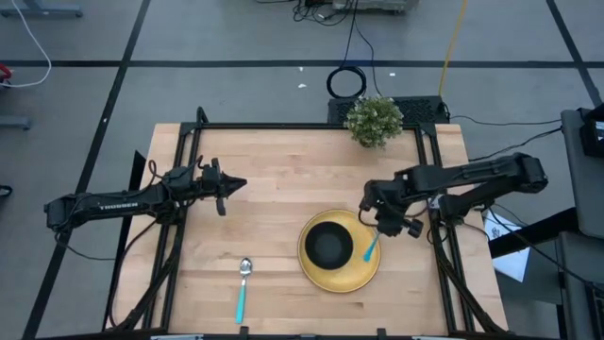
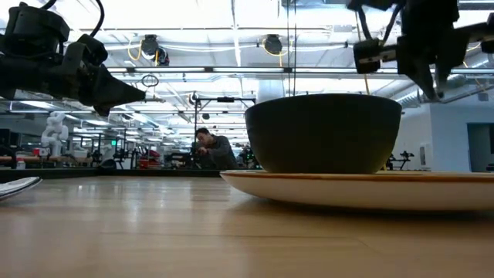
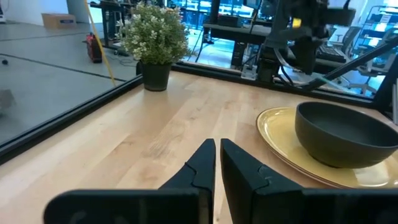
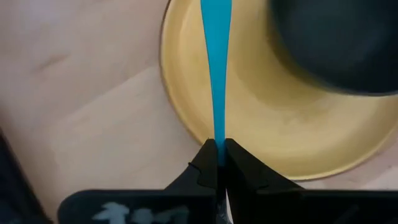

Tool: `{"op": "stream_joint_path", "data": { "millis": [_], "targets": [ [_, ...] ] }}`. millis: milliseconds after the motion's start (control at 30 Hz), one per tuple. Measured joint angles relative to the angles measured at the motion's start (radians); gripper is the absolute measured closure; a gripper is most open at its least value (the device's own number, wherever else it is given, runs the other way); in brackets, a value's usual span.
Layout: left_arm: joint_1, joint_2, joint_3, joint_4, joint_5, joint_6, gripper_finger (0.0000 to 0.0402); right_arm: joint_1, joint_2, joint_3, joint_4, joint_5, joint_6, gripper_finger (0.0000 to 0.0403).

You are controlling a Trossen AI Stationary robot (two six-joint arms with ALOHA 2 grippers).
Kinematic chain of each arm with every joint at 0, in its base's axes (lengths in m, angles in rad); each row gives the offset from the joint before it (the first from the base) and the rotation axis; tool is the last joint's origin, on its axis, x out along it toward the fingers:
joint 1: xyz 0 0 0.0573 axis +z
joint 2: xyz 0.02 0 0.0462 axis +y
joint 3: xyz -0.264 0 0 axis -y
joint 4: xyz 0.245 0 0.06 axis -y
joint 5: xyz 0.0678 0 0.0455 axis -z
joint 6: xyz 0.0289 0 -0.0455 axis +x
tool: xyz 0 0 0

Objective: Set table place
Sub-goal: Put the blue fork on the yellow plate to the right of the black bowl

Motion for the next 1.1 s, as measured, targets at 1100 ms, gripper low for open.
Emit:
{"op": "stream_joint_path", "data": {
  "millis": [1100],
  "targets": [
    [0.000,0.000,0.000,-0.003,0.002,-0.013,0.0373,0.163,0.154,0.000,0.303,0.040,-0.168,0.0402]
  ]
}}
